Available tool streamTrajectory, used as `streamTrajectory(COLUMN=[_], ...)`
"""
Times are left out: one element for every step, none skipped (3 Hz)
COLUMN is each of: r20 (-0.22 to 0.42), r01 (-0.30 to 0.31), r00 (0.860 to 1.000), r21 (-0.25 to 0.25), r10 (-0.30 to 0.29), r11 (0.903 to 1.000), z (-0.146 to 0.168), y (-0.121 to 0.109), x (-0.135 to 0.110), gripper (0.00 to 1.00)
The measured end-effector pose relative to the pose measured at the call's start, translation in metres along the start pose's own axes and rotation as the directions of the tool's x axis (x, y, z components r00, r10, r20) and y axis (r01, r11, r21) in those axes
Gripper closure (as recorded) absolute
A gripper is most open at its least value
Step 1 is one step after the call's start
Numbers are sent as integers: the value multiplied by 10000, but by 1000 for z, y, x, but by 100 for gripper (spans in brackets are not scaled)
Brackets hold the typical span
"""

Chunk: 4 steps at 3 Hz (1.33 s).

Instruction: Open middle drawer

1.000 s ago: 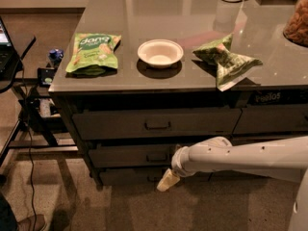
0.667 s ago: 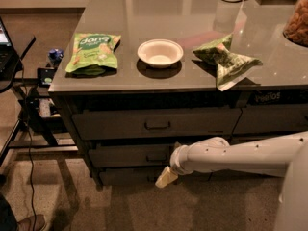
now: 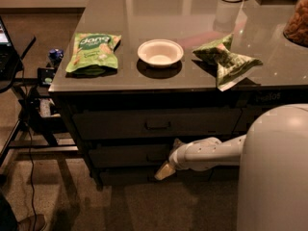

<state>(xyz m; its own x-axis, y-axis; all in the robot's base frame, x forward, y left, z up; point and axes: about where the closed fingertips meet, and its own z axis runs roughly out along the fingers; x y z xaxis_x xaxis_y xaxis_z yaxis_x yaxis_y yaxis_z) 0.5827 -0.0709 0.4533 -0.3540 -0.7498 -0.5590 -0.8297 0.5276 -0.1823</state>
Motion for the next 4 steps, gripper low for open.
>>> streamTrajectory(r20=[70, 98, 84, -110], r01=[-14, -91, -56, 42], r00=[10000, 9999, 9999, 9999], r21=[-68, -141, -231, -574], r10=[15, 92, 58, -49], r11=[10000, 9999, 9997, 9983], z=[19, 34, 45, 47], y=[2, 4, 5, 17], x=[0, 3, 5, 9], gripper=[0, 0, 0, 0])
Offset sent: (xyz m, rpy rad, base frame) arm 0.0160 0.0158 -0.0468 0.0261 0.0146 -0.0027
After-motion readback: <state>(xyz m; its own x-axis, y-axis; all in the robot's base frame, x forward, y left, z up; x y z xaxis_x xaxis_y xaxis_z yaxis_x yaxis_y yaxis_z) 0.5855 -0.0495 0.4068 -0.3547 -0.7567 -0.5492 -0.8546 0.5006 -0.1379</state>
